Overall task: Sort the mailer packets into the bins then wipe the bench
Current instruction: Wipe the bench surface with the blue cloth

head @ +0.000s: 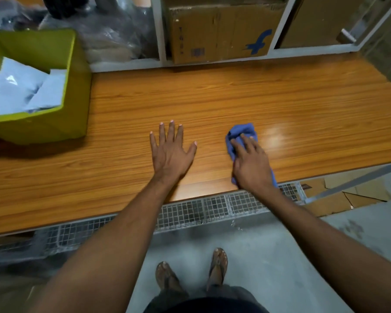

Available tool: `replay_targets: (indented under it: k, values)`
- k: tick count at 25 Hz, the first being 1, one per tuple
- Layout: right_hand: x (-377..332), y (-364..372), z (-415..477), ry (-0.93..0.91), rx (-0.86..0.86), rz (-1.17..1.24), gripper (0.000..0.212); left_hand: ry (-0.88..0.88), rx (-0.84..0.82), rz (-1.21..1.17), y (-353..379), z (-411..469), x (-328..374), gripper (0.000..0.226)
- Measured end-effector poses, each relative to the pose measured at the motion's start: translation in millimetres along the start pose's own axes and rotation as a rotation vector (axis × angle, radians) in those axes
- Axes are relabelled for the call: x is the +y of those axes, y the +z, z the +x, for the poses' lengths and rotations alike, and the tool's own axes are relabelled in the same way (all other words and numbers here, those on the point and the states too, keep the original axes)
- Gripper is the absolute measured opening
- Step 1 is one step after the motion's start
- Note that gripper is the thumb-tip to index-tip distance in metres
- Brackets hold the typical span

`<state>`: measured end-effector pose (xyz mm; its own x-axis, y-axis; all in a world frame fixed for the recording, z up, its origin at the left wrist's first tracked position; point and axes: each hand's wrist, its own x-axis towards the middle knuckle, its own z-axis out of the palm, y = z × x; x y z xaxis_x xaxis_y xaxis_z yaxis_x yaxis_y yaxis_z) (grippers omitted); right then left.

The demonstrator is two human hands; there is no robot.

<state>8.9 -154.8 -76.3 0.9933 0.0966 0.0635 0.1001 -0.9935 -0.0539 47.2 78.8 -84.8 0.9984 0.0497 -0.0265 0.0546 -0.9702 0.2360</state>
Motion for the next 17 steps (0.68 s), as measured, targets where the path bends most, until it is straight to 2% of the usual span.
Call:
replay_targets:
  k: [2, 3, 6, 7, 8, 10, 11, 13, 14, 15, 17]
  values:
    - [-18, -2, 12, 0.208, -0.004, 0.033, 0.065, 0.002, -0.05, 0.009, -2, -10, -28, 0.084]
    - [-40, 2, 8, 0.201, 0.004, 0.04, 0.064, 0.011, -0.054, 0.0, -1, -14, -38, 0.084]
    - [-85, 18, -19, -0.082, 0.001, -0.004, 0.06, 0.036, 0.011, -0.009, 4, -16, -41, 0.076]
    - [-80, 16, -9, -0.091, -0.044, -0.012, 0.06, 0.045, 0.026, -0.005, 5, -15, -40, 0.071]
    - [-73, 14, 10, -0.013, -0.027, -0.026, 0.062, 0.05, 0.026, -0.005, 7, -12, -42, 0.067]
    - [-61, 3, 53, 0.278, 0.003, -0.047, 0.068, 0.056, 0.018, -0.02, 9, -11, -44, 0.062]
    - [-71, 0, 58, 0.336, -0.021, -0.034, 0.072, 0.067, 0.034, -0.028, 11, -13, -43, 0.059]
    - [-120, 2, 31, 0.234, -0.07, -0.003, 0.076, 0.054, 0.062, -0.069, 8, -14, -46, 0.056]
    - [-142, 9, 3, 0.171, -0.021, -0.007, 0.072, 0.016, 0.078, -0.108, 5, -14, -49, 0.055]
    - [-151, 11, -19, 0.095, 0.024, 0.023, 0.066, -0.031, 0.098, -0.132, 3, -12, -56, 0.057]
    - [-142, 10, -18, 0.001, -0.009, 0.066, 0.058, -0.025, 0.083, -0.058, -4, -6, -76, 0.066]
